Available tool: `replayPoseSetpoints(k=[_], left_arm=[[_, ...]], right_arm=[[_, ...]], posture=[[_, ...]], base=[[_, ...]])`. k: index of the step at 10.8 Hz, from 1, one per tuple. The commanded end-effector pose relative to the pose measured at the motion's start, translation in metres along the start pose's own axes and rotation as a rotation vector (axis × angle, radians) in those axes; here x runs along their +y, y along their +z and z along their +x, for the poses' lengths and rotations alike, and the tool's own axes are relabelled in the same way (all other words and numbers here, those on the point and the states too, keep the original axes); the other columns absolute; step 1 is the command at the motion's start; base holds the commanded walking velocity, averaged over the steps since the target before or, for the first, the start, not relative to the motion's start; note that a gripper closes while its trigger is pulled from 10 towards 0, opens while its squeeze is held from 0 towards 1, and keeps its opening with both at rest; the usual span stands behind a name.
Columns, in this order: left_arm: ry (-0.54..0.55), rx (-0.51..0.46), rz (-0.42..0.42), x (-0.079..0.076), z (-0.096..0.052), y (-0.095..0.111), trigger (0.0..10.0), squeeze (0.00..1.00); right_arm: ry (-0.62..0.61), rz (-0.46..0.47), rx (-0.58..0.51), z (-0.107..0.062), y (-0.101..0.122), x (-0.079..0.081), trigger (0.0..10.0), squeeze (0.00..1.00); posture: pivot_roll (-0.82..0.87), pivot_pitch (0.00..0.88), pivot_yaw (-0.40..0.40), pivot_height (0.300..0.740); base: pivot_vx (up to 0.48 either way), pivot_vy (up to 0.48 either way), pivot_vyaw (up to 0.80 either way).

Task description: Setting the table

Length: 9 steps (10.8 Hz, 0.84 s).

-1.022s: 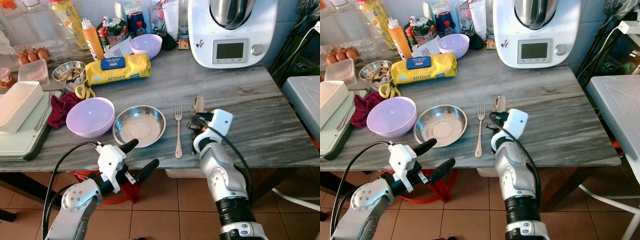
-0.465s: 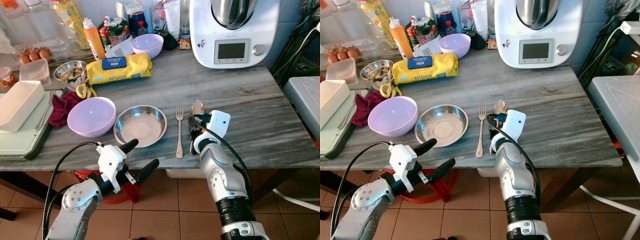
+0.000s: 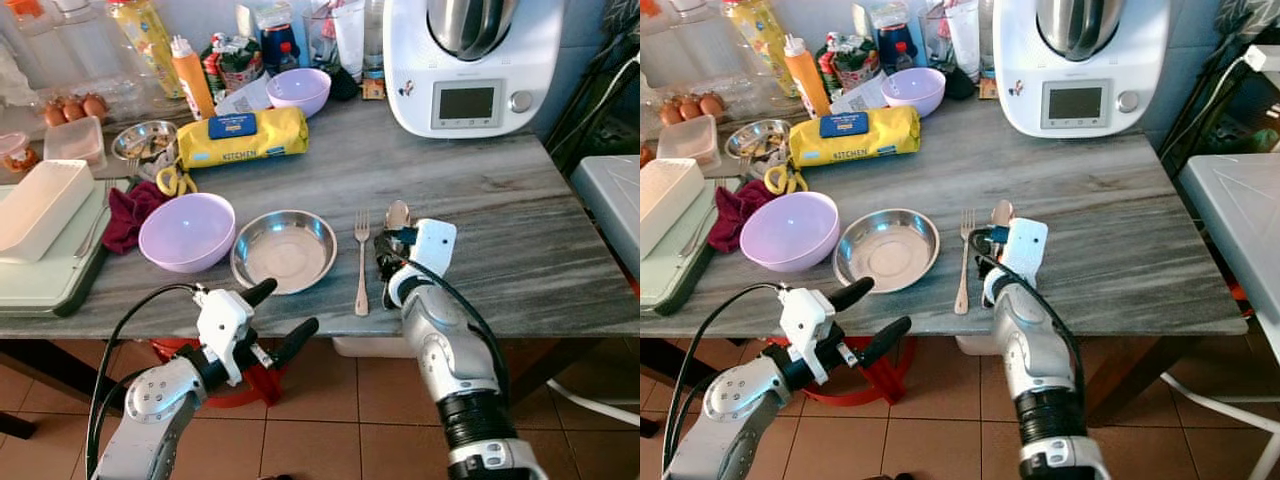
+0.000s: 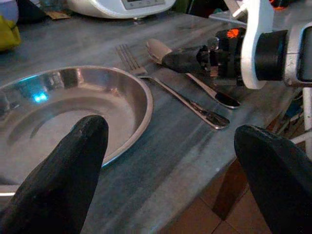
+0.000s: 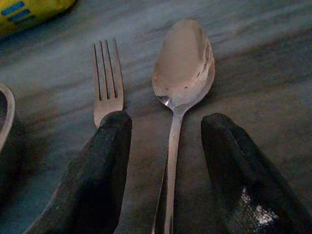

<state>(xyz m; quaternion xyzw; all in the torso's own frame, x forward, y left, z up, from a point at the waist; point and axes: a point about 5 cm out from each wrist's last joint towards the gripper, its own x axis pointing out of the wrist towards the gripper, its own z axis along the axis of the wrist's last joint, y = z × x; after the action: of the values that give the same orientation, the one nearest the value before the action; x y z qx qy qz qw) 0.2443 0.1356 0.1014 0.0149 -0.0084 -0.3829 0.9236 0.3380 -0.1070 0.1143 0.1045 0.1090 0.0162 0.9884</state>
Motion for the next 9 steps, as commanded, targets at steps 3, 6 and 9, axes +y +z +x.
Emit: replayPoseSetpoints(k=[3,6,9], left_arm=[[-0.012,0.01,0.018,-0.001,0.0,0.003,10.0,0.0],[-0.012,0.017,0.014,-0.002,0.001,0.004,10.0,0.0],[-0.013,0.028,0.011,-0.002,0.002,0.004,10.0,0.0]], right_arm=[[-0.019,-0.051,0.182,-0.007,-0.037,-0.013,5.1,0.0],[-0.001,-0.087,0.226,-0.011,-0.043,-0.014,4.7,0.0],[0.04,-0.092,0.26,-0.015,-0.05,-0.012,4.8,0.0]], posture=[[0.0,0.118,0.102,0.74],[0.0,0.123,0.102,0.74],[-0.01,0.125,0.106,0.74]], base=[[0.0,0.0,0.0],[0.0,0.0,0.0],[0.0,0.0,0.0]])
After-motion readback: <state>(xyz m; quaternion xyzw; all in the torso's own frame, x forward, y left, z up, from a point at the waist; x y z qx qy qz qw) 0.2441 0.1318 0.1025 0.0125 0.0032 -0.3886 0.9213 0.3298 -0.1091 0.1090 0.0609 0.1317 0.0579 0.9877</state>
